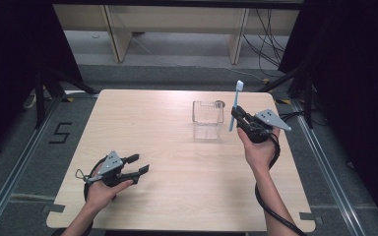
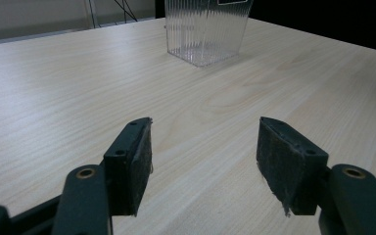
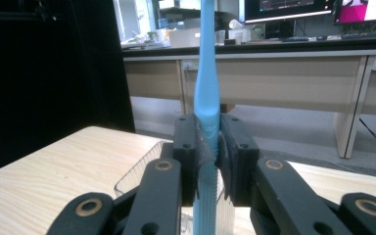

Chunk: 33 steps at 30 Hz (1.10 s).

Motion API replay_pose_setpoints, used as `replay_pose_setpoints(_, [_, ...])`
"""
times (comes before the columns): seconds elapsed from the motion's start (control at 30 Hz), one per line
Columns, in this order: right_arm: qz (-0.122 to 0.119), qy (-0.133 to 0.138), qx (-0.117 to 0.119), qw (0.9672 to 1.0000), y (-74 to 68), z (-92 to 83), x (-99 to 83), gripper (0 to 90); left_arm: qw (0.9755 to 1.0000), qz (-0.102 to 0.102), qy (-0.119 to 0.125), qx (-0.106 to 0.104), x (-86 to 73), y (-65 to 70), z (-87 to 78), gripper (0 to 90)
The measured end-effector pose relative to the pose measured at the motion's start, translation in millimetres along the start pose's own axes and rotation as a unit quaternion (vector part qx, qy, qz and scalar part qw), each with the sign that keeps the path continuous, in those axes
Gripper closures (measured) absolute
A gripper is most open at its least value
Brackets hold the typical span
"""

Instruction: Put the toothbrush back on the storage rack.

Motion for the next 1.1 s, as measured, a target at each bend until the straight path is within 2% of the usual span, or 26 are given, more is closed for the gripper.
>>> replay_pose_setpoints(0.03, [-0.002,0.004,0.000,1.0000,-0.3,0.6,0.9,79.0,1.0000,-0.001,0.000,0.000,-0.3,0.2,-0.3,37.8])
replay_pose_setpoints(0.07, [0.008,0.003,-0.001,1.0000,-2.1,0.8,0.5,79.0,1.0000,-0.001,0.001,0.000,-0.6,0.4,-0.8,37.8])
replay_pose_setpoints(0.13, [0.002,-0.001,-0.001,1.0000,-2.6,1.8,1.0,79.0,1.0000,0.001,-0.006,0.004,-1.2,0.6,-2.9,37.8])
replay_pose_setpoints(0.27, [0.002,0.012,-0.003,0.9999,-5.4,5.5,2.7,79.0,1.0000,0.001,0.002,0.001,-0.6,0.7,-3.3,37.8])
replay_pose_setpoints(0.3, [-0.006,0.011,-0.005,0.9999,-4.8,6.4,3.4,79.0,1.0000,0.002,-0.002,0.004,-0.7,0.6,-4.3,37.8])
replay_pose_setpoints(0.33, [0.002,0.015,-0.005,0.9999,-6.4,7.9,3.6,79.0,1.0000,0.002,-0.003,0.005,-0.7,0.5,-4.8,37.8])
replay_pose_setpoints(0.37, [-0.007,0.014,-0.003,0.9999,-5.6,9.0,4.4,79.0,1.0000,0.002,-0.003,0.005,-0.7,0.5,-5.0,37.8])
replay_pose_setpoints(0.43, [-0.009,0.020,-0.004,0.9997,-6.9,11.8,5.5,79.0,1.0000,0.002,-0.003,0.005,-0.4,0.5,-5.1,37.8])
replay_pose_setpoints(0.47, [-0.002,0.021,-0.006,0.9998,-8.4,12.9,5.4,79.0,1.0000,0.002,-0.003,0.005,-0.4,0.3,-5.2,37.8])
replay_pose_setpoints(0.63, [-0.011,0.023,-0.007,0.9996,-9.0,19.3,7.6,79.0,1.0000,0.002,-0.003,0.004,-0.5,0.7,-4.4,37.8])
replay_pose_setpoints(0.83, [-0.003,0.032,-0.005,0.9995,-10.1,28.3,6.7,78.9,1.0000,0.000,0.002,0.002,-1.2,0.6,-3.3,37.8])
replay_pose_setpoints(1.0, [-0.005,0.032,-0.005,0.9995,-9.3,35.3,4.7,78.9,1.0000,0.003,-0.005,0.004,-1.2,0.8,-4.9,37.8])
replay_pose_setpoints(1.07, [-0.012,0.037,-0.005,0.9992,-8.8,38.0,5.3,78.9,1.0000,0.001,-0.002,0.003,-1.3,0.5,-4.5,37.8])
replay_pose_setpoints(1.1, [-0.007,0.036,-0.007,0.9993,-9.5,37.9,5.4,78.9,1.0000,0.000,0.002,0.001,-1.2,0.6,-3.7,37.8])
Point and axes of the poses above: each handheld gripper's, and its own axes: z roughly forward along the jaws, x roughly out of its top, y roughly to its right, the point moved 6 cm from there along z, roughly forward along the jaws, and after that the axes turned 10 degrees about z, right-handed, at the moved point
